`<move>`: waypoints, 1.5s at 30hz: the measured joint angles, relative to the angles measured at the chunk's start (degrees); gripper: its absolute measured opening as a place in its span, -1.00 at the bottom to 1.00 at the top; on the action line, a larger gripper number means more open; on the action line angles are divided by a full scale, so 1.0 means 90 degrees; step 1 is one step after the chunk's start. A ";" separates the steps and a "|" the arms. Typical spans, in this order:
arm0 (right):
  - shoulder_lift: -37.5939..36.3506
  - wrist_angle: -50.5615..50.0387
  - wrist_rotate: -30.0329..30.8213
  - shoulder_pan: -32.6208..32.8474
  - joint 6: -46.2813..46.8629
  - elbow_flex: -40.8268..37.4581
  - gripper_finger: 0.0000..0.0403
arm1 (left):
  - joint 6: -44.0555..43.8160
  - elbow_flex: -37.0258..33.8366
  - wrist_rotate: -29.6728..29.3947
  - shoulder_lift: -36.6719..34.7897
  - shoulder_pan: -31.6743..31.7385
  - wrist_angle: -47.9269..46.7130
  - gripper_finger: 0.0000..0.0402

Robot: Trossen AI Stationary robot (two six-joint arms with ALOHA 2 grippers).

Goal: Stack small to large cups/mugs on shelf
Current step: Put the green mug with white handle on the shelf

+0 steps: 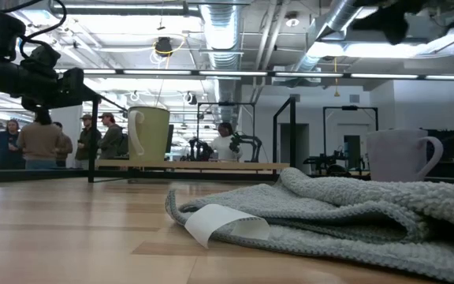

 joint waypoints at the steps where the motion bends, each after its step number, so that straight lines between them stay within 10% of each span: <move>1: 0.0238 -0.0048 0.0264 0.0261 -0.0006 0.0025 0.27 | 0.0000 0.0000 0.0000 -0.0002 0.0000 0.0002 0.52; 9: 0.1960 -0.0500 0.1545 0.2665 0.0780 0.0601 0.27 | -0.0002 0.0000 0.0002 0.0000 0.0000 0.0001 0.52; 18: 0.3102 -0.2737 0.3276 0.5100 0.4078 0.1470 0.27 | -0.0022 0.0000 0.0005 0.0000 -0.0005 0.0000 0.52; 45: 0.6085 -0.4749 0.1124 0.8204 1.0345 0.3573 0.27 | -0.0234 0.0000 0.0005 0.0000 -0.0007 0.0000 0.52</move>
